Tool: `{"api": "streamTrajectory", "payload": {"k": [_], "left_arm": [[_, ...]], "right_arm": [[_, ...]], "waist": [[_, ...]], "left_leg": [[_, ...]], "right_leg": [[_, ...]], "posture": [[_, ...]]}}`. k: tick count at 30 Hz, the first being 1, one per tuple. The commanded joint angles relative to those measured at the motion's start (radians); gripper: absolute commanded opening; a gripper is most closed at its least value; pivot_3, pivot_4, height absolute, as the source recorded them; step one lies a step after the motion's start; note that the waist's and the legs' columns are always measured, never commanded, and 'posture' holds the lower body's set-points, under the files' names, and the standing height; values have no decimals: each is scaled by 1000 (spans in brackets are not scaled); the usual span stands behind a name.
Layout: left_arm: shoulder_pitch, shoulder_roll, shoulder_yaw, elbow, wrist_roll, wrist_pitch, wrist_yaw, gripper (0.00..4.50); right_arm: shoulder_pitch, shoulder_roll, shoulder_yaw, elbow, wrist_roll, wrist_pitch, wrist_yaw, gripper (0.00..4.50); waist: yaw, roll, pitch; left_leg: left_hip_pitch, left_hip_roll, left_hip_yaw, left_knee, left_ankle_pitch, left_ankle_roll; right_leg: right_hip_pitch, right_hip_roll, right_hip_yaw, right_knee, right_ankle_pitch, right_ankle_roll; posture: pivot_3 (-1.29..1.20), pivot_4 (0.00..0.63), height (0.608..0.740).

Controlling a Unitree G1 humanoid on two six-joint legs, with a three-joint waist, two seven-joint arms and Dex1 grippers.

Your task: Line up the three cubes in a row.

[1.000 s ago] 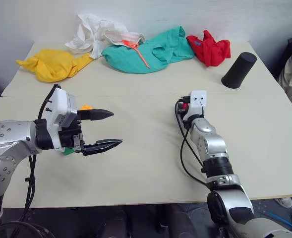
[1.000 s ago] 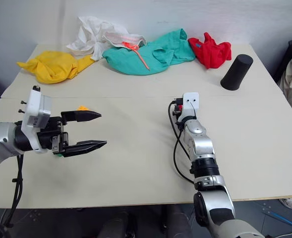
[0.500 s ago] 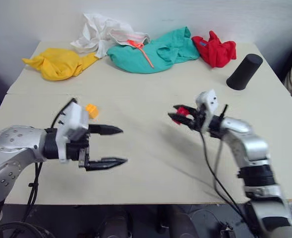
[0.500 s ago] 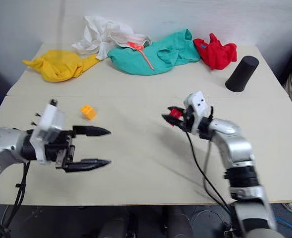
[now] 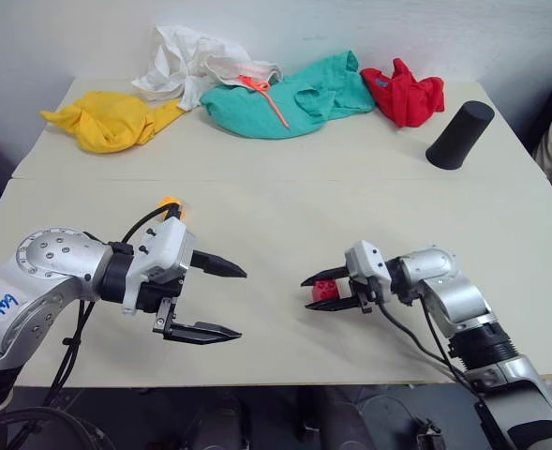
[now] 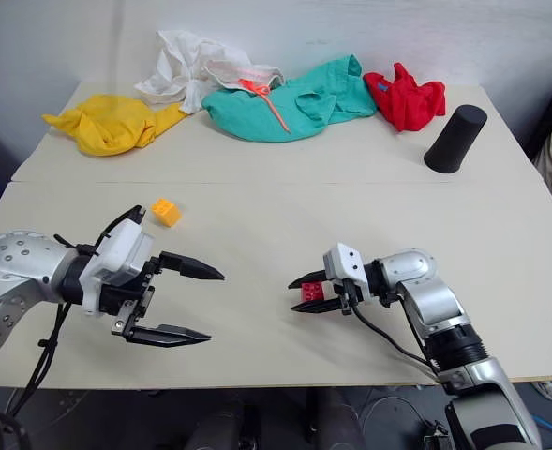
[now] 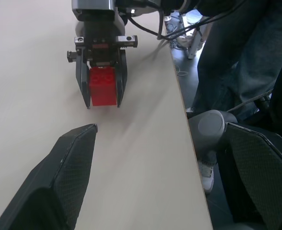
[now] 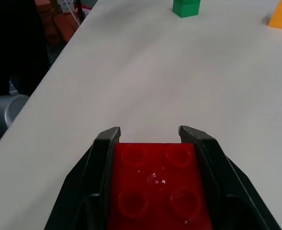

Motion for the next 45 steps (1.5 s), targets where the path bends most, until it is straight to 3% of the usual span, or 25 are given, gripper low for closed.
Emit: {"api": "streamTrajectory", "payload": {"k": [1, 4, 13, 16, 21, 24, 29, 32, 38, 45], "left_arm": [[-7, 8, 29, -18, -10, 0, -2, 4500], [-4, 7, 34, -17, -6, -2, 1, 4500], [12, -5, 39, 1, 16, -13, 30, 4500], [75, -8, 99, 4, 30, -12, 80, 4500], [338, -47, 395, -46, 36, 30, 189, 4500], [559, -125, 584, -58, 115, -5, 214, 4500], [807, -197, 808, 9, 215, -109, 162, 4500], [922, -184, 891, 175, 331, -270, 87, 4500], [768, -55, 768, 354, 352, -344, 43, 4500], [394, 66, 387, 511, 412, -349, 1, 4500]], "right_arm": [[5, 15, -1, 22, -23, -55, -13, 1536], [6, 17, 7, 47, -45, -76, -12, 1536], [3, -1, -11, 23, -26, -18, 6, 4480], [-2, -40, -53, -61, 47, 76, 29, 4480], [-69, -124, -150, -189, 208, 302, 38, 4480], [-111, -151, -189, -232, 284, 409, 37, 4480], [-151, -165, -217, -253, 333, 484, 30, 4480], [-147, -169, -209, -252, 315, 464, 35, 4480], [-134, -172, -211, -270, 321, 472, 25, 4480], [-79, -199, -237, -358, 347, 507, -8, 4480]], "waist": [[2, 0, 0], [1, 0, 0], [-1, 0, 0], [-1, 1, 0], [-5, 2, 1], [-5, 2, 1], [1, 2, 1], [2, 2, 1], [19, 2, 1], [16, 2, 1]], "left_leg": [[0, 0, 0, 0, 0, 0], [0, 0, 0, 1, 0, 0], [0, 0, 0, 1, 0, 0], [0, 0, 0, 0, 0, 0], [0, 1, -1, 0, 0, 0], [1, 2, -1, -1, 0, 0], [0, 1, -1, -1, -1, 0], [0, 1, -2, -1, -1, 1], [0, 0, -2, -1, -4, 3], [-1, -2, -2, -1, -4, 3]], "right_leg": [[0, 0, 0, 0, 0, 0], [0, 0, 0, 0, 0, 0], [0, 0, 0, 1, 0, 0], [0, 0, 0, 1, 0, 0], [0, 0, 0, 1, 0, 0], [0, 0, 0, 0, 0, 0], [0, -2, -2, -5, 0, -1], [0, -3, -2, -5, -1, -1], [-1, -6, -3, -4, -1, -2], [-1, -9, -5, -4, -1, -1]], "posture": [[0, 150, 740], [0, 150, 740], [0, 150, 740], [0, 150, 740], [0, 150, 740], [0, 150, 740], [0, 150, 740], [0, 150, 740], [0, 150, 740], [0, 150, 740]]}}
